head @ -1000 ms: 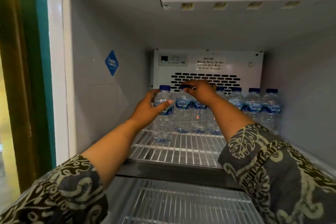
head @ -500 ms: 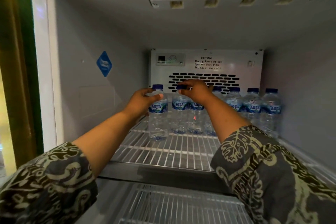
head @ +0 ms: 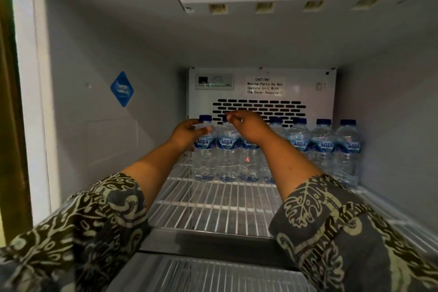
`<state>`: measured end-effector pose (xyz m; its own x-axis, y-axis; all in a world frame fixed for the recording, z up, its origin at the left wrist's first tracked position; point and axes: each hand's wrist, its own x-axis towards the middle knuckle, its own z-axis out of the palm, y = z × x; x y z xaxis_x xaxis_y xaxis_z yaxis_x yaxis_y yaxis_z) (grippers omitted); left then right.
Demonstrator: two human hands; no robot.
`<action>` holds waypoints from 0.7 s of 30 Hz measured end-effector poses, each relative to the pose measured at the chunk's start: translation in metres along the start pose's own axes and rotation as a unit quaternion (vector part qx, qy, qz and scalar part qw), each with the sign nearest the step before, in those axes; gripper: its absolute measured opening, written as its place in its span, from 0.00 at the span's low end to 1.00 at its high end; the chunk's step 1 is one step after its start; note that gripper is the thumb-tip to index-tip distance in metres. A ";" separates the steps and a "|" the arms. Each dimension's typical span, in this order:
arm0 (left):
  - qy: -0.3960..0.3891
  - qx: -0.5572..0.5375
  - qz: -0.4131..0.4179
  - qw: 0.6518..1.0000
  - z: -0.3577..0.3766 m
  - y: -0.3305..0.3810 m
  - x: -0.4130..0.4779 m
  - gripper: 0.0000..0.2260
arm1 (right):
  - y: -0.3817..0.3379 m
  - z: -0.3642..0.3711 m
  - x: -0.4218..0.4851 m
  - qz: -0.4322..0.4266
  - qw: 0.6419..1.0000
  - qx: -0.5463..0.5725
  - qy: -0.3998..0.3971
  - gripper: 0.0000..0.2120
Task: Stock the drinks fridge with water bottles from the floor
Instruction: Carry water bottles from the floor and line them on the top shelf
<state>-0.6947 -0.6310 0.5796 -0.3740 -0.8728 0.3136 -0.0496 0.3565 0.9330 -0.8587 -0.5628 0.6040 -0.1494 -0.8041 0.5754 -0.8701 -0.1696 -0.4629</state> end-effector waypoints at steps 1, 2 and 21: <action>0.000 0.000 -0.002 1.000 0.000 0.000 0.002 0.25 | 0.000 0.000 0.000 0.000 1.000 0.003 0.002 0.17; 0.002 -0.002 -0.002 1.000 0.000 -0.002 0.004 0.25 | 0.001 0.000 0.000 0.001 1.000 0.004 0.002 0.17; -0.057 0.030 0.053 0.997 -0.001 -0.025 0.017 0.25 | 0.005 0.002 -0.003 -0.009 0.999 -0.038 0.005 0.20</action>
<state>-0.6991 -0.6552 0.5615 -0.4826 -0.7872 0.3839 -0.0591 0.4666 0.8825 -0.8615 -0.5628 0.5986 -0.1385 -0.7950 0.5906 -0.9053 -0.1401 -0.4009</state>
